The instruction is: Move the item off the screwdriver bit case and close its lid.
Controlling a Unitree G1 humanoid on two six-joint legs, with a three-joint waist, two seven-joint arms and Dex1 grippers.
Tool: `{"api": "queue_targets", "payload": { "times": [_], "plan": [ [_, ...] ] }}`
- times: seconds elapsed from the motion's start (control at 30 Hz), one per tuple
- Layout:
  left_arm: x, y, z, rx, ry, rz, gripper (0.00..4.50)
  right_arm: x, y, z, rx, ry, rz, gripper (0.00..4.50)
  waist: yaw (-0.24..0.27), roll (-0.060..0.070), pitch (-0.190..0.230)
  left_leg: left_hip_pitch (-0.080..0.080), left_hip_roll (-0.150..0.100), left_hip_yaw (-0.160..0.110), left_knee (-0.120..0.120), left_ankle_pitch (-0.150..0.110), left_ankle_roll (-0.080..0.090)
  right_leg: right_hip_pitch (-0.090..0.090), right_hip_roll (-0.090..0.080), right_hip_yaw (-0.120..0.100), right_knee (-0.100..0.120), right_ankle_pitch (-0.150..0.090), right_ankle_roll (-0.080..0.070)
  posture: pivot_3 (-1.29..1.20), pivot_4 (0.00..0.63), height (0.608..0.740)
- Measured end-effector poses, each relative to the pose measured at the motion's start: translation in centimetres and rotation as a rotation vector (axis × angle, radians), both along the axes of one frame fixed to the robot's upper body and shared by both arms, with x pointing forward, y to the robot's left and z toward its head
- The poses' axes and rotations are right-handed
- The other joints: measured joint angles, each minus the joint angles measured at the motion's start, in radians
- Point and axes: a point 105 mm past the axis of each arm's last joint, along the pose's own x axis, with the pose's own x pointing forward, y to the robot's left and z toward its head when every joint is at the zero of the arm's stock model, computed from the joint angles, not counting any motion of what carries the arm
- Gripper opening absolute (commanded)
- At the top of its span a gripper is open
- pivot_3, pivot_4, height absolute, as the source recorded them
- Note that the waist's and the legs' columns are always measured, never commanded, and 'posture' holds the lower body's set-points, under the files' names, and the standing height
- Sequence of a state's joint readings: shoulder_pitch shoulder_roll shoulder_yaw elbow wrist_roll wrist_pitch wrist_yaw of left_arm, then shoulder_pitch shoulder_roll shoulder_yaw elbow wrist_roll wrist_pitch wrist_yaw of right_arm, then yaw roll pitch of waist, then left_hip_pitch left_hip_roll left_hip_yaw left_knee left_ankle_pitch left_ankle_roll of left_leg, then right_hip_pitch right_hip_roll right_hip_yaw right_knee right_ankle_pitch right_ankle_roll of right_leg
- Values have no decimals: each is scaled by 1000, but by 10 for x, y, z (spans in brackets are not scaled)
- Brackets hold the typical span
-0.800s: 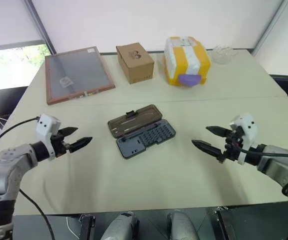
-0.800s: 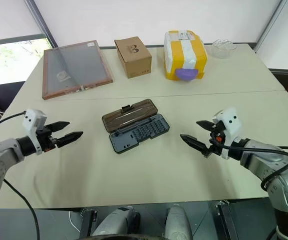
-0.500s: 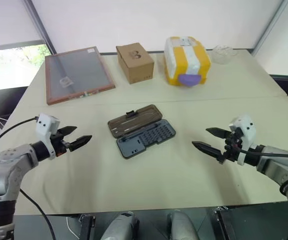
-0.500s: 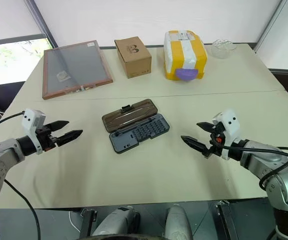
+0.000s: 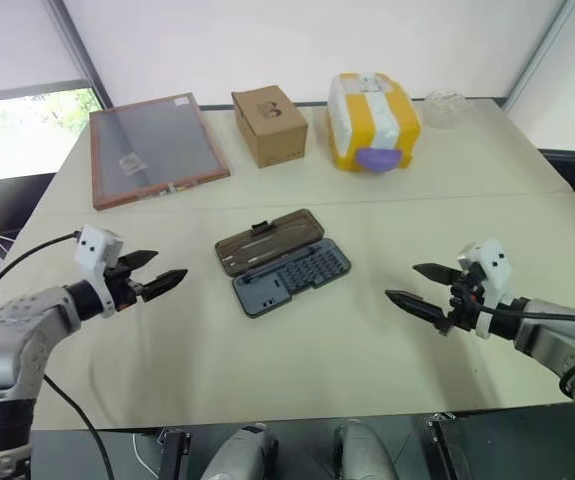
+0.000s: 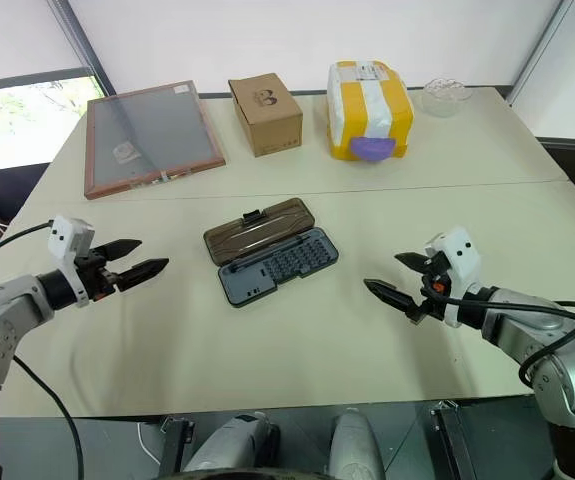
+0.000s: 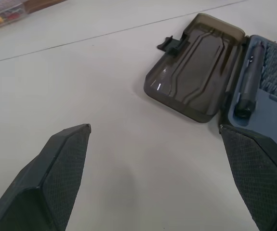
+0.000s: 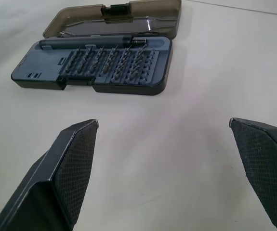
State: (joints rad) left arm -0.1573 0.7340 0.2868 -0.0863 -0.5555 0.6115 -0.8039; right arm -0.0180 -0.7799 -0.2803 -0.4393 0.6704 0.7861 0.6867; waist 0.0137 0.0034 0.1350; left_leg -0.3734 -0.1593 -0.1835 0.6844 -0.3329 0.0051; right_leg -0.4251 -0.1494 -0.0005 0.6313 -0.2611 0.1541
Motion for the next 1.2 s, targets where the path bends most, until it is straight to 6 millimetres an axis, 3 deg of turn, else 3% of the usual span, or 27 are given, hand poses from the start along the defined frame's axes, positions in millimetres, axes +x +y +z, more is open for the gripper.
{"api": "queue_targets", "payload": {
  "times": [0.13,0.27,0.33,0.4,0.47,0.6,0.77,0.87,1.1,1.2],
  "plan": [
    [12,1,3,36,-35,7,4455,1,0,2,0,-4,-4,4500,2,0,0,0,0,0,0,0,0,0,0,0,0,0,0,0,150,740],
    [41,-13,9,62,-87,-46,4455,13,16,33,35,-107,40,4500,1,0,0,0,0,1,1,0,0,0,0,0,0,0,0,0,150,740],
    [64,-29,18,66,-126,-107,4455,20,41,48,99,-166,102,4500,1,-3,0,0,0,1,1,0,-1,0,0,-1,0,0,0,0,150,740],
    [85,-50,28,78,-163,-184,4455,19,69,50,129,-173,192,4500,1,-3,1,-1,0,1,1,0,0,0,0,-1,0,0,0,0,150,740],
    [105,-61,29,93,-150,-211,4455,19,83,48,155,-164,215,4500,-1,-4,0,-1,-1,1,1,0,1,-1,0,-2,1,0,0,0,150,740],
    [121,-77,11,151,-77,-262,4455,18,98,43,178,-156,221,4500,-12,-5,1,-2,-2,2,1,-2,3,-2,-1,-3,3,0,1,0,150,740],
    [120,-88,-18,233,15,-302,4455,13,105,38,188,-154,199,4500,-28,-5,1,-3,-2,1,1,-2,4,-3,-1,-3,3,0,1,0,150,740],
    [119,-89,-24,285,36,-323,3531,9,103,34,186,-155,161,4500,-28,-5,1,-3,-2,2,1,-2,4,-4,-1,-2,5,0,1,0,150,740],
    [115,-90,-26,350,59,-388,113,7,94,32,177,-161,94,4500,-27,-6,1,-2,-3,2,8,-2,4,-4,-1,-2,14,0,1,0,150,740],
    [112,-87,-27,340,87,-403,46,8,91,33,173,-167,77,4500,-27,-6,1,-2,-3,2,9,-2,4,-4,-1,-2,15,0,1,0,150,740]
  ]
}}
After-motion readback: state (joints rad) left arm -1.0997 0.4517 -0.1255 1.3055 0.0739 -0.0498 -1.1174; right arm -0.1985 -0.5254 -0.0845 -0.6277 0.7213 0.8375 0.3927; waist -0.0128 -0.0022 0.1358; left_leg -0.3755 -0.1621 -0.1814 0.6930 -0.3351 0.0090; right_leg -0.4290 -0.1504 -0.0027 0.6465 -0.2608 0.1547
